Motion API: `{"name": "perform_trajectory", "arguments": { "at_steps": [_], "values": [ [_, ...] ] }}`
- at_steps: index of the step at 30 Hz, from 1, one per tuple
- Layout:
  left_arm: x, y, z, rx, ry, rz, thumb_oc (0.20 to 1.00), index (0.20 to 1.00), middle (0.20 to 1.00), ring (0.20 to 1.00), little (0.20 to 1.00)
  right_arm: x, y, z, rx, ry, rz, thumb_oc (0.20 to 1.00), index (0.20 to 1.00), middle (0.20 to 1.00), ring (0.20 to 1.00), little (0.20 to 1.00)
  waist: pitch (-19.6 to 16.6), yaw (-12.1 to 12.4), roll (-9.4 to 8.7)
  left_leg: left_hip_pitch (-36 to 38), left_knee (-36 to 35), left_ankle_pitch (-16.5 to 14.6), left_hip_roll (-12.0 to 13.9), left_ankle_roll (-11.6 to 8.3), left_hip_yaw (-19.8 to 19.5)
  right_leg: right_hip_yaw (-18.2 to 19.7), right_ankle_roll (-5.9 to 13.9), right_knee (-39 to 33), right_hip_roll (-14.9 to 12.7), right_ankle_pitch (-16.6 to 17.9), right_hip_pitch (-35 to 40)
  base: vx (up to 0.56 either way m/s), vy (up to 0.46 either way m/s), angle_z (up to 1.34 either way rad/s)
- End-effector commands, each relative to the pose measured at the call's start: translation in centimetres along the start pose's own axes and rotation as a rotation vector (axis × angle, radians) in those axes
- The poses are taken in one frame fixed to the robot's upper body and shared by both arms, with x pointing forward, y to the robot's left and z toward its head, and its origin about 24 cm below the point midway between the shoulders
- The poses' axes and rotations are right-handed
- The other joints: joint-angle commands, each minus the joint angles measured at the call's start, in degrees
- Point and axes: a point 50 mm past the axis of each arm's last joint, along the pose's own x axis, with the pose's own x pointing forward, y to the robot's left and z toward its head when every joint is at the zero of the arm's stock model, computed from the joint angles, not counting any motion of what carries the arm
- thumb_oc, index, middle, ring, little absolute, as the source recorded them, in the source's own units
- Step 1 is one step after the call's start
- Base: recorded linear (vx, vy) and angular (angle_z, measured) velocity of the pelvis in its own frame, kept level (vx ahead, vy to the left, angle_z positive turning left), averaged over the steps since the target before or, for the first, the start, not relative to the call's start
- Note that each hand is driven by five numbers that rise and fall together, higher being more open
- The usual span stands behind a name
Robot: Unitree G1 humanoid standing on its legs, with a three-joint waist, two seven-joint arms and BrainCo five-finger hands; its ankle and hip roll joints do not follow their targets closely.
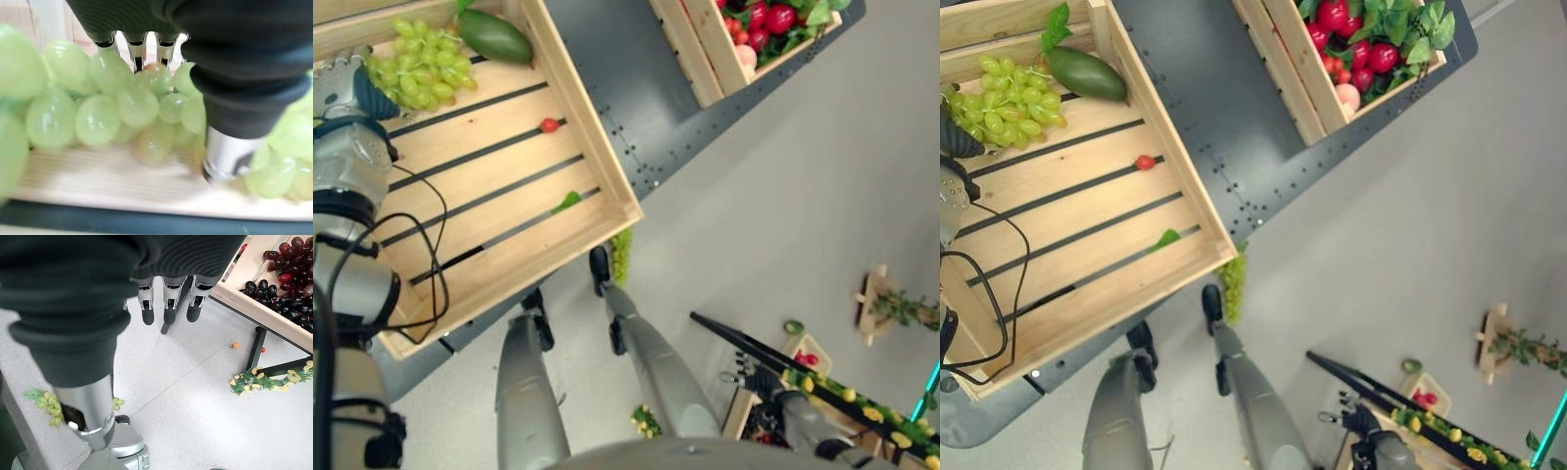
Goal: Pick up the fruits from the basket on one side to the basket on the other side
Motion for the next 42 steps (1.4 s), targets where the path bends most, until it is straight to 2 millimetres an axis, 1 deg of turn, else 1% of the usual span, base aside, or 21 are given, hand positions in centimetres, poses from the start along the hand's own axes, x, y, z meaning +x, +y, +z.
{"name": "perform_trajectory", "arguments": {
  "at_steps": [1,2,3,6,7,8,11,12,13,14,15,16,17,25,28,33,34,36,39,40,42],
  "values": [
    [0.3,0.9,0.1,0.024,-0.009,0.007,0.200,0.200,0.200,0.200,0.200,-0.6,-2.5,-0.9,0.030,0.050,-0.090,1.000,1.000,1.000,1.000,1.000,1.82,-0.38,1.73,6.97,-13.02,4.64,-3.31,-0.97,-2.79,-0.77,5.75,2.84,-2.08,-3.73,4.70,-0.09,-0.058,-0.01],
    [0.3,0.9,-0.1,0.026,-0.004,0.006,0.200,0.200,0.200,0.200,0.200,-0.6,-2.5,-0.7,0.031,0.044,-0.091,1.000,1.000,1.000,1.000,1.000,2.03,-0.81,1.09,6.24,-13.37,7.10,-3.70,-0.77,-2.19,-0.72,5.46,2.88,-2.61,-2.44,3.84,0.00,0.000,0.00],
    [0.3,0.7,-0.1,0.029,-0.005,-0.001,0.200,0.200,0.200,0.200,0.200,-0.6,-2.5,-0.7,0.033,0.045,-0.092,1.000,1.000,1.000,1.000,1.000,1.85,-0.38,1.73,6.80,-12.93,4.84,-3.32,-0.99,-2.90,-0.81,5.69,3.03,-2.12,-3.75,4.48,0.00,-0.034,0.03],
    [0.2,0.5,-0.2,0.027,-0.004,-0.007,0.200,0.200,0.200,0.200,0.200,-0.6,-2.5,-0.7,0.033,0.042,-0.094,1.000,1.000,1.000,1.000,1.000,1.97,-0.32,1.78,6.61,-12.72,4.77,-3.21,-0.97,-3.04,-1.01,5.64,3.17,-1.94,-3.81,4.29,0.00,-0.026,0.05],
    [0.1,0.4,-0.3,0.029,-0.002,-0.009,0.200,0.200,0.200,0.200,0.200,-0.6,-2.6,-0.6,0.033,0.040,-0.095,1.000,1.000,1.000,1.000,1.000,2.21,-0.74,1.11,5.92,-13.16,7.23,-3.63,-0.77,-2.36,-0.98,5.35,3.12,-2.46,-2.49,3.49,-0.01,-0.025,0.06],
    [0.1,0.3,-0.3,0.028,-0.005,-0.015,0.200,0.200,0.200,0.200,0.200,-0.7,-2.6,-0.8,0.032,0.044,-0.097,1.000,1.000,1.000,1.000,1.000,2.17,-0.14,1.79,6.50,-12.64,4.87,-3.23,-0.94,-3.09,-1.22,5.56,3.35,-1.84,-3.80,4.16,-0.01,-0.016,0.03],
    [0.0,0.1,-0.2,0.029,-0.012,-0.016,0.200,0.200,0.200,0.200,0.200,-0.7,-2.7,-0.8,0.038,0.042,-0.099,1.000,1.000,1.000,1.000,1.000,2.27,-0.06,1.87,6.40,-12.53,4.87,-3.24,-0.90,-3.28,-1.31,5.59,3.65,-1.83,-3.88,3.95,-0.01,-0.015,-0.01],
    [0.0,0.1,0.0,0.028,-0.021,-0.016,0.200,0.200,0.200,0.200,0.200,-0.7,-2.6,-0.8,0.037,0.041,-0.098,1.000,1.000,1.000,1.000,1.000,2.52,-0.41,1.33,5.61,-12.83,7.27,-3.73,-0.67,-2.80,-1.39,5.30,3.82,-2.41,-2.67,3.07,0.00,0.000,0.00],
    [0.0,0.0,0.0,0.029,-0.021,-0.019,0.200,0.200,0.200,0.200,0.200,-0.7,-2.6,-0.9,0.037,0.044,-0.098,1.000,1.000,1.000,1.000,1.000,2.29,-0.04,1.95,6.31,-12.60,5.00,-3.42,-0.90,-3.47,-1.44,5.57,3.89,-1.90,-3.97,3.78,-0.10,-0.068,0.01],
    [0.0,0.0,0.0,0.026,-0.024,-0.018,0.200,0.200,0.200,0.200,0.200,-0.7,-2.7,-0.9,0.038,0.042,-0.100,1.000,1.000,1.000,1.000,1.000,2.58,-0.43,1.36,5.60,-12.83,7.33,-3.80,-0.69,-2.93,-1.55,5.29,3.91,-2.47,-2.71,3.04,-0.01,-0.020,0.03],
    [0.0,-0.1,0.2,0.024,-0.030,-0.020,0.200,0.200,0.200,0.200,0.200,-0.7,-2.7,-0.8,0.040,0.040,-0.100,1.000,1.000,1.000,1.000,1.000,2.58,-0.44,1.38,5.55,-12.83,7.35,-3.88,-0.70,-3.08,-1.59,5.24,3.97,-2.49,-2.76,3.00,-0.02,-0.026,0.06],
    [-0.1,-0.3,0.4,0.022,-0.037,-0.025,0.200,0.200,0.200,0.200,0.200,-0.8,-2.7,-1.0,0.040,0.044,-0.100,1.000,1.000,1.000,1.000,1.000,2.37,-0.05,2.09,6.28,-12.61,5.10,-3.60,-0.94,-3.87,-1.77,5.49,4.19,-2.02,-4.13,3.65,-0.02,-0.018,0.07],
    [-0.2,-0.5,0.5,0.018,-0.044,-0.028,0.200,0.200,0.200,0.200,0.200,-0.8,-2.6,-0.9,0.040,0.040,-0.099,1.000,1.000,1.000,1.000,1.000,2.62,-0.38,1.52,5.66,-12.98,7.38,-3.96,-0.70,-3.23,-1.84,5.18,4.16,-2.59,-2.86,2.95,-0.02,-0.014,0.04],
    [-1.7,-3.2,1.9,-0.067,-0.125,-0.079,0.200,0.200,0.200,0.200,0.200,-0.9,-2.7,-1.1,0.049,0.037,-0.110,1.000,1.000,1.000,1.000,1.000,2.99,0.56,2.16,6.98,-13.52,7.92,-4.36,-0.95,-3.57,-2.78,4.83,5.13,-2.65,-3.59,3.86,-0.03,-0.029,0.05],
    [-3.7,-5.3,2.9,-0.170,-0.198,-0.106,0.200,0.200,0.200,0.200,0.200,-1.0,-2.6,-1.4,0.076,0.029,-0.123,1.000,1.000,1.000,1.000,1.000,3.61,2.00,2.96,8.06,-14.06,8.24,-4.96,-1.00,-4.38,-3.65,4.30,6.65,-2.78,-4.62,4.30,-0.02,-0.046,0.11],
    [-8.3,-9.4,1.5,-0.222,-0.223,-0.218,0.200,0.200,0.200,0.200,0.200,-1.3,-3.0,-1.5,0.093,0.008,-0.149,1.000,1.000,1.000,1.000,1.000,4.99,3.79,3.83,10.05,-15.07,8.85,-5.95,-1.35,-5.21,-4.70,3.53,7.41,-3.16,-5.73,5.52,-0.03,-0.052,0.18],
    [-10.5,-11.8,0.0,-0.219,-0.193,-0.300,0.200,0.200,0.200,0.200,0.200,-1.3,-3.1,-1.3,0.088,0.001,-0.161,1.000,1.000,1.000,1.000,1.000,5.46,4.49,4.05,10.61,-15.48,9.41,-6.09,-1.55,-5.40,-5.30,3.16,7.38,-3.27,-6.02,6.05,-0.05,-0.055,0.27],
    [-11.2,-12.4,-0.3,-0.230,-0.181,-0.321,0.200,0.200,0.200,0.200,0.200,-1.4,-3.3,-1.3,0.085,0.000,-0.167,1.000,1.000,1.000,1.000,1.000,5.53,4.58,4.14,10.74,-15.63,9.56,-6.16,-1.56,-5.46,-5.46,3.04,7.34,-3.26,-6.12,6.19,-0.03,-0.033,0.15],
    [-13.0,-15.0,-1.4,-0.229,-0.117,-0.405,0.200,0.200,0.200,0.200,0.200,-1.3,-3.6,-0.8,0.072,-0.013,-0.178,1.000,1.000,1.000,1.000,1.000,5.63,4.74,4.29,11.29,-16.21,10.20,-6.25,-1.75,-5.60,-5.68,2.77,7.58,-3.12,-6.28,6.45,-0.03,-0.034,0.04],
    [-14.5,-16.3,-1.5,-0.253,-0.111,-0.465,0.200,0.200,0.200,0.200,0.200,-1.4,-3.8,-0.7,0.075,-0.022,-0.189,1.000,1.000,1.000,1.000,1.000,5.65,5.01,4.61,11.47,-16.31,10.53,-6.32,-1.81,-6.00,-5.93,2.53,8.27,-2.96,-6.60,6.43,-0.02,-0.053,-0.01],
    [-15.9,-16.9,-1.2,-0.285,-0.133,-0.506,0.200,0.200,0.200,0.200,0.200,-1.6,-4.1,-0.9,0.077,-0.024,-0.203,1.000,1.000,1.000,1.000,1.000,5.72,5.47,5.20,11.81,-16.37,10.84,-6.42,-1.89,-6.46,-6.39,2.24,9.45,-2.87,-7.24,6.35,-0.02,-0.061,0.03]
  ]
}}
